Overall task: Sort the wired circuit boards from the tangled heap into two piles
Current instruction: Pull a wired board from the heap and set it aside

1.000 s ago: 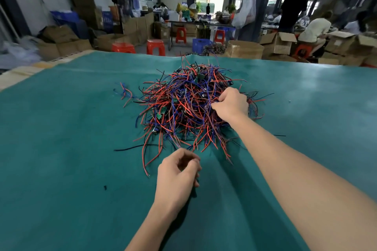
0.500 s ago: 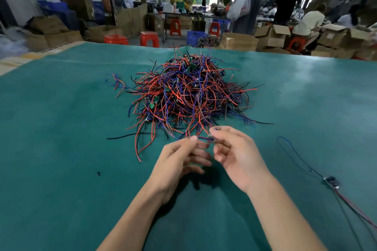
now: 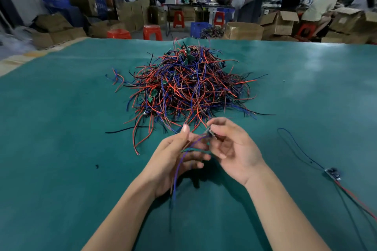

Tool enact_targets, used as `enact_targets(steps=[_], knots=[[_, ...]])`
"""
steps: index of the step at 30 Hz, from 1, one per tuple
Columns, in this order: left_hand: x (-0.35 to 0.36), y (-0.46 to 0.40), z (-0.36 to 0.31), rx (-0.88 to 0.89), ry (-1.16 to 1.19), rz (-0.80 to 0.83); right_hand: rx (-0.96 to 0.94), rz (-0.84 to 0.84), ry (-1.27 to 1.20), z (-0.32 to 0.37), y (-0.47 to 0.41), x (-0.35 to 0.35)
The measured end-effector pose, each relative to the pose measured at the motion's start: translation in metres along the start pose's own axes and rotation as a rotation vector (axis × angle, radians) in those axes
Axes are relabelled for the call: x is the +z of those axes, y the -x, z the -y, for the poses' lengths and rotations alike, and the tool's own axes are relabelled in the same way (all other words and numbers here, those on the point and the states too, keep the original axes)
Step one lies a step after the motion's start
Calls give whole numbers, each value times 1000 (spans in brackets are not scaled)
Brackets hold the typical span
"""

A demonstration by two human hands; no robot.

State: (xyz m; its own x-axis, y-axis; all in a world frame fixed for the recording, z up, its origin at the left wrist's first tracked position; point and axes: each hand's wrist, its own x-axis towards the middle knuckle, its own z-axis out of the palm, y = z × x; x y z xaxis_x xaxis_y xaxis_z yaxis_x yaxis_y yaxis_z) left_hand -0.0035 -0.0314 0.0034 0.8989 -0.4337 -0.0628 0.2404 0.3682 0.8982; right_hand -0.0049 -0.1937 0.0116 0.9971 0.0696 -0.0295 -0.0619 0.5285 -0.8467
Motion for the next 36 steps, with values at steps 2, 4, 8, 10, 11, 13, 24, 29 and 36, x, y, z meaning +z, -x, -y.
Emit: enact_targets(steps=[2, 4, 8, 10, 11, 13, 24, 29, 36], knots=[[-1, 0, 1, 18, -32, -12, -69, -27, 194, -4, -1, 2], [-3, 0, 3, 52, -108, -39, -108, -59, 288, -5, -1, 0], [-2, 1, 5, 85, -218, -74, -152, -68, 386, -4, 1, -3], [1, 1, 4, 85, -271, -47, -178, -94, 359, -2, 2, -2], [2, 1, 5, 78, -287, -24, -189, -130, 330, -3, 2, -1], [3, 2, 5, 57, -282, 38, -208, -216, 249, -1, 2, 1], [-2, 7, 5, -77, -329, 232, -411, -607, -175, 98, 39, -63], [-4, 4, 8, -53, -169, 194, -153, -523, 1013, 142, 56, -95], [-7, -1, 6, 5, -47, 75, -40, -361, 1755, 126, -23, -66]])
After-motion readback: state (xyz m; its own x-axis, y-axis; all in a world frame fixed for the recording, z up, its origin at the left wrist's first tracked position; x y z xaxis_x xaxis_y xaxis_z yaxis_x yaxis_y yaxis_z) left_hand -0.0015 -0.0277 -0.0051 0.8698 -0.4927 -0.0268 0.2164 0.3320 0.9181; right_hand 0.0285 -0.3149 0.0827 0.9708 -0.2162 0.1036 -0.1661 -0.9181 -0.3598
